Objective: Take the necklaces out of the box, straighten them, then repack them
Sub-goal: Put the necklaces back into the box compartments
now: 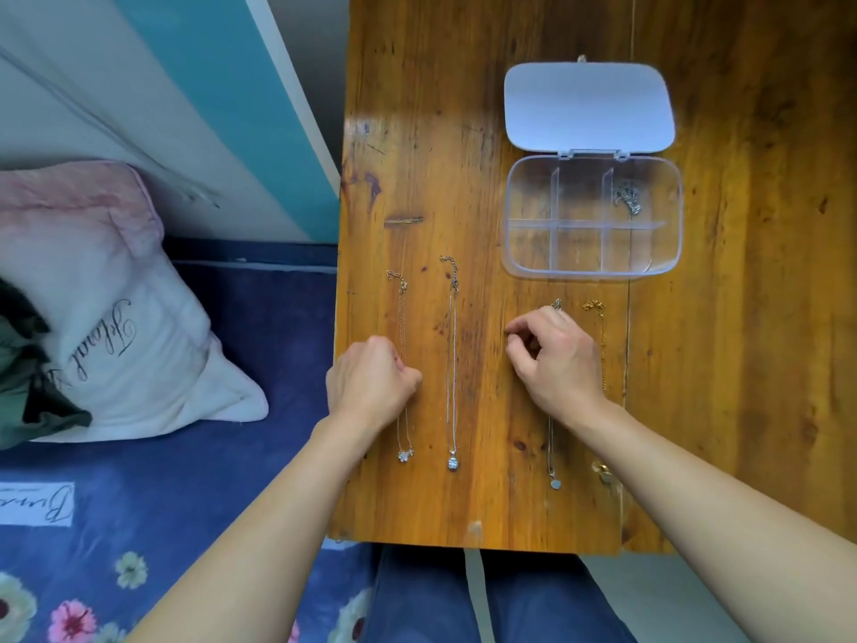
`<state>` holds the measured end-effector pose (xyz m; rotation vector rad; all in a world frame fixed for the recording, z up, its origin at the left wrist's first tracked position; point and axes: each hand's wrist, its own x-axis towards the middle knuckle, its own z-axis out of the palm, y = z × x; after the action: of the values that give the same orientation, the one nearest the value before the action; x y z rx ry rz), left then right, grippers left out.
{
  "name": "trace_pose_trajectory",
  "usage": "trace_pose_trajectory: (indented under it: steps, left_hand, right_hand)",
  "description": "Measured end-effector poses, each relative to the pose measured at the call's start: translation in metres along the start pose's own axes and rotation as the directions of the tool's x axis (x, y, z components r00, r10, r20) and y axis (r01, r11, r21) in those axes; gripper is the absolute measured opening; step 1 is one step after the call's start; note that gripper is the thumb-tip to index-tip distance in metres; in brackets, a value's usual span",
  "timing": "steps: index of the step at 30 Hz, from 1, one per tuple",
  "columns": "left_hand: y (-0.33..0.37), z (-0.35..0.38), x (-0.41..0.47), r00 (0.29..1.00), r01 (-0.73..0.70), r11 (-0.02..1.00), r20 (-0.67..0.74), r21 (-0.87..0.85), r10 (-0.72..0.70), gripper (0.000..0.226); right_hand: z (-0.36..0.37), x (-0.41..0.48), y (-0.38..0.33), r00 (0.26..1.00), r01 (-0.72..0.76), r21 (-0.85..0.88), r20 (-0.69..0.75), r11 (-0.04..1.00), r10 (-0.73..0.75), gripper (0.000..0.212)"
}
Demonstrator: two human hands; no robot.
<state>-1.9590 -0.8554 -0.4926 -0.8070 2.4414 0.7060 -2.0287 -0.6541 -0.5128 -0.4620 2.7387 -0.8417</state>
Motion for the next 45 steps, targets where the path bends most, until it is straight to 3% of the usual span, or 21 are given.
trace_pose_trajectory:
  steps: [5,10,13,17,20,23,30,34,38,40,42,45]
  left_hand:
    - [0.002,-0.019,-0.004,0.956,-0.276,0.923,-0.173,-0.268,0.236,0.015]
    - [0.040,-0.057,-0.005,0.930,-0.368,0.652,-0.257,-0.663,0.263,0.011]
    - [0.073,-0.073,0.004,0.911,-0.405,0.495,-0.291,-0.769,0.293,0.011]
    - [0.121,-0.081,0.020,0.957,-0.282,0.280,-0.247,-0.917,0.155,0.024]
    - [0.151,-0.081,0.030,0.992,-0.107,0.131,-0.097,-0.986,0.081,0.026]
    - [0.170,-0.075,0.039,0.998,-0.016,0.084,-0.011,-0.996,0.068,0.029]
    - [0.183,-0.045,0.057,0.998,0.047,0.148,0.053,-0.988,0.035,0.024]
    - [0.177,-0.027,0.062,0.995,-0.093,0.427,-0.065,-0.899,0.079,0.025]
    - [0.170,-0.018,0.057,0.904,-0.427,0.691,-0.268,-0.584,0.332,0.016]
    - [0.165,-0.017,0.054,0.822,-0.562,0.748,-0.345,-0.355,0.454,0.013]
    - [0.158,-0.016,0.053,0.769,-0.613,0.767,-0.364,-0.190,0.525,0.012]
    - [0.145,-0.012,0.056,0.770,-0.583,0.807,-0.385,-0.098,0.510,0.009]
  right_hand:
    - [-0.014,0.001,0.002,0.997,0.003,0.129,-0.074,0.992,0.007,0.008]
    - [-0.048,0.016,0.004,0.936,0.070,0.183,-0.351,0.981,-0.001,0.007]
    - [-0.066,0.038,0.011,0.877,0.056,0.196,-0.478,0.979,0.045,0.008]
    - [-0.077,0.060,0.029,0.866,-0.114,0.225,-0.456,0.968,0.208,0.014]
    - [-0.072,0.062,0.037,0.905,-0.116,0.124,-0.395,0.985,0.156,0.014]
    - [-0.066,0.061,0.040,0.923,-0.086,0.049,-0.372,0.995,0.098,0.014]
    - [-0.064,0.058,0.047,0.937,-0.040,-0.059,-0.349,0.997,0.017,0.013]
    - [-0.065,0.057,0.050,0.940,-0.033,-0.056,-0.341,0.998,0.012,0.015]
    - [-0.067,0.056,0.049,0.942,-0.039,-0.051,-0.335,0.998,0.019,0.014]
    - [-0.070,0.055,0.046,0.940,-0.030,-0.033,-0.341,0.999,0.017,0.013]
    - [-0.075,0.047,0.042,0.924,-0.006,-0.007,-0.382,1.000,0.003,0.012]
    - [-0.078,0.018,0.036,0.908,-0.015,0.088,-0.417,0.996,0.050,0.010]
